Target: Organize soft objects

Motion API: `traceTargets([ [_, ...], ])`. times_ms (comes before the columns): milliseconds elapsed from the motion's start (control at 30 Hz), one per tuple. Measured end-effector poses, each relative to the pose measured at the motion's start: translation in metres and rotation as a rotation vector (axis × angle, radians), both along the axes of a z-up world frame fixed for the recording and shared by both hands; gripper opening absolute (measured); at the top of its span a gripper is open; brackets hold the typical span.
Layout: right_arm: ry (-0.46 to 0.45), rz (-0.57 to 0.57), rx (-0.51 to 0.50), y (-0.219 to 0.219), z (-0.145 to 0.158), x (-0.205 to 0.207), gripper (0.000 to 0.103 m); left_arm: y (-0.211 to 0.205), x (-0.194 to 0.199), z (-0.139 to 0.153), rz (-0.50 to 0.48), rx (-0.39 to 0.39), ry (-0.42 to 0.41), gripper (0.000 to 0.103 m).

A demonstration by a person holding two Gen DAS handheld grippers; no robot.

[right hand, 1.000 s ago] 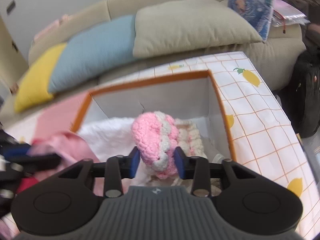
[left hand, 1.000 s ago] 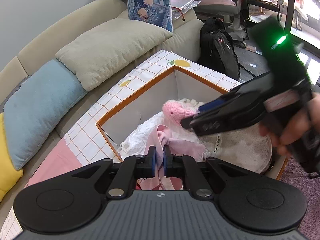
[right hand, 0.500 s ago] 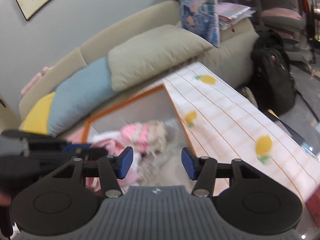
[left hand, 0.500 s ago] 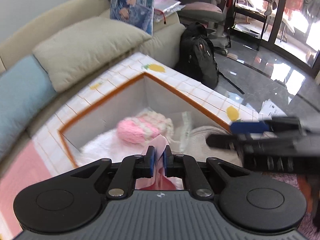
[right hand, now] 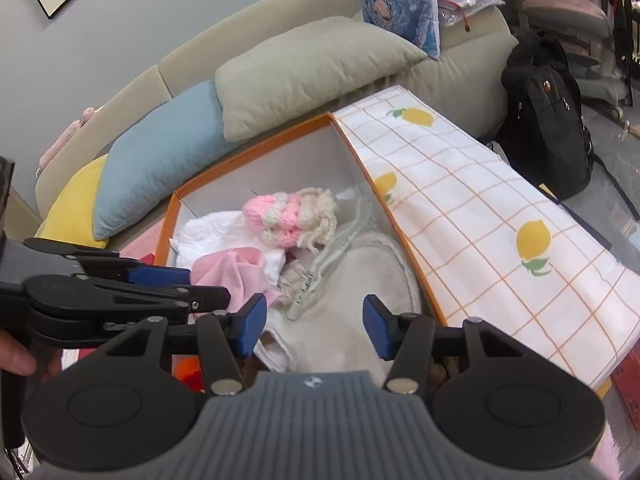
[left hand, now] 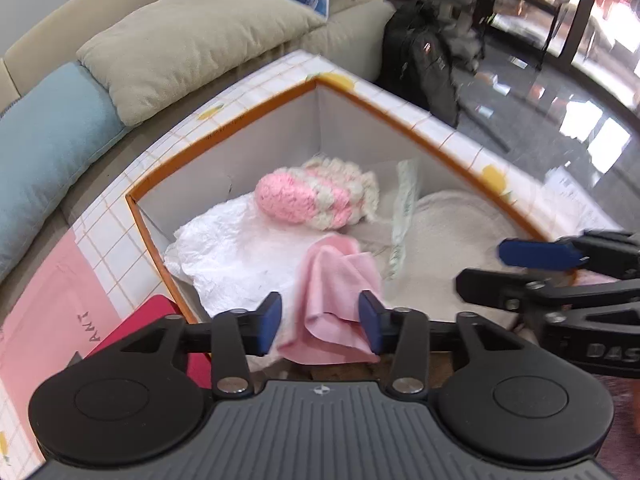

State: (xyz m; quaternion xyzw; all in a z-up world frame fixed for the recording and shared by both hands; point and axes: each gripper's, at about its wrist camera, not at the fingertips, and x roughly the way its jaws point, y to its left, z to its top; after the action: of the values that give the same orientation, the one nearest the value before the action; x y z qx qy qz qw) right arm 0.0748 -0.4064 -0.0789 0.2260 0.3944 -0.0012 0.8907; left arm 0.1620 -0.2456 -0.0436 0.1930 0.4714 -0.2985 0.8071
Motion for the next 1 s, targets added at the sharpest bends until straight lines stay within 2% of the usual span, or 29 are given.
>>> traceTargets([
  [133, -0.02, -0.001, -0.025, 0.004, 0.013, -0.004, 0.056, 0.012, -0.006, 0.025, -0.003, -0.067, -0.054, 0.063],
  [300, -0.037, 0.019, -0.078, 0.012, 0.035, -0.007, 0.067, 0.037, -0.017, 0.059, 0.024, -0.16, -0.128, 0.071],
  [367, -0.046, 0.027, -0.086, 0.015, 0.046, -0.007, 0.078, 0.049, -0.021, 0.073, 0.052, -0.204, -0.166, 0.074],
  [533, -0.083, 0.058, -0.094, 0.03, 0.074, -0.004, 0.087, 0.086, -0.037, 0.099, 0.138, -0.315, -0.27, 0.086],
  [767, -0.185, 0.105, -0.17, 0.067, 0.11, -0.009, 0.091, 0.125, -0.067, 0.116, 0.209, -0.303, -0.452, 0.09],
  [867, -0.245, 0.125, -0.215, 0.085, 0.122, -0.016, 0.092, 0.14, -0.078, 0.115, 0.251, -0.282, -0.486, 0.09],
  [1000, -0.286, 0.126, -0.24, 0.102, 0.131, -0.025, 0.093, 0.162, -0.091, 0.112, 0.335, -0.302, -0.52, 0.09],
])
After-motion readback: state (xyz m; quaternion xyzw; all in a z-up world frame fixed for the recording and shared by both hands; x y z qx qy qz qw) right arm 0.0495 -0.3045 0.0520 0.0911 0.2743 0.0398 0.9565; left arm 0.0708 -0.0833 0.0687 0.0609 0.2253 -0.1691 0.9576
